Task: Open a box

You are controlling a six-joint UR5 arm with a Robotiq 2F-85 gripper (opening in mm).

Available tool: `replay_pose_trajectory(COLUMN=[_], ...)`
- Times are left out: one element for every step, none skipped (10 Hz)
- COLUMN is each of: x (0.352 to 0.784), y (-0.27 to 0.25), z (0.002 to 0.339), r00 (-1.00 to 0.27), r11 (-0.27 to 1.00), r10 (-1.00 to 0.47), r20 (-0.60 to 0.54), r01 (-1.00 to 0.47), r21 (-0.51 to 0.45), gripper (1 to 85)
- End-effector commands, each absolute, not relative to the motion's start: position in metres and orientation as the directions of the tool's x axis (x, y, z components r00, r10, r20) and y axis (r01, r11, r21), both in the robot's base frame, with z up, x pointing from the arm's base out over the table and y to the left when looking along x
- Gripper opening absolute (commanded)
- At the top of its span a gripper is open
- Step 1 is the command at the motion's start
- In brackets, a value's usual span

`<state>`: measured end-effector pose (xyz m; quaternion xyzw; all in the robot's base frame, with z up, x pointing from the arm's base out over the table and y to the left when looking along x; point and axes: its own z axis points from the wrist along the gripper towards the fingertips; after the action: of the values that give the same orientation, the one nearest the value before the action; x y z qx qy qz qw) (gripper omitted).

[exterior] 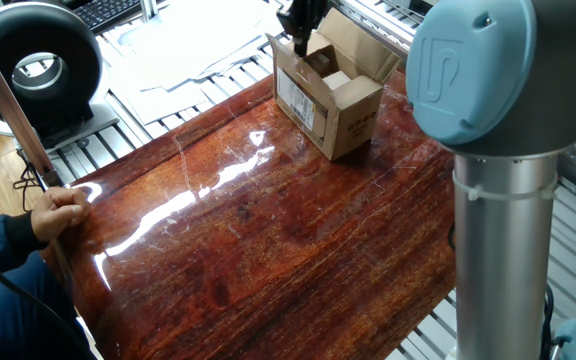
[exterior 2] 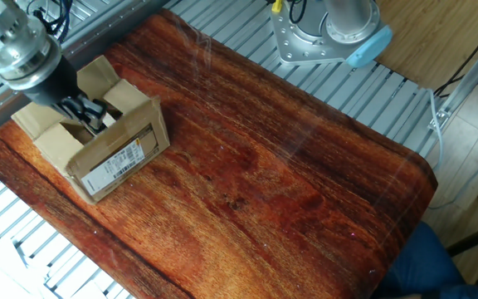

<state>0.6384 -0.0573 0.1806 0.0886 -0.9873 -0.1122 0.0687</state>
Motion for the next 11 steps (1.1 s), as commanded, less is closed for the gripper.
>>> replay_pose_trajectory(x=[0.647,0.648,0.652,0.655,0.657,0.658,0.658,0.657,0.658,0.658,0.658], y=[-0.036,-0.038,-0.040,-0.044,-0.050,-0.052,-0.051,-0.050,-0.048,-0.047,-0.049], z=[0.178,0.173,0.163,0.152,0.141,0.135,0.133,0.131,0.128,0.125,0.124], r00=[-0.980,-0.979,-0.979,-0.979,-0.978,-0.977,-0.978,-0.978,-0.979,-0.980,-0.980], r11=[0.957,0.959,0.963,0.967,0.971,0.972,0.972,0.973,0.973,0.974,0.975], r10=[-0.170,-0.173,-0.176,-0.180,-0.186,-0.188,-0.186,-0.184,-0.182,-0.178,-0.178], r20=[0.107,0.106,0.102,0.099,0.097,0.097,0.096,0.094,0.088,0.083,0.085], r01=[-0.139,-0.143,-0.149,-0.157,-0.168,-0.171,-0.169,-0.168,-0.167,-0.164,-0.164], r21=[0.254,0.244,0.226,0.202,0.168,0.161,0.160,0.160,0.160,0.157,0.148], gripper=[1.0,1.0,1.0,1.0,1.0,1.0,1.0,1.0,1.0,1.0,1.0])
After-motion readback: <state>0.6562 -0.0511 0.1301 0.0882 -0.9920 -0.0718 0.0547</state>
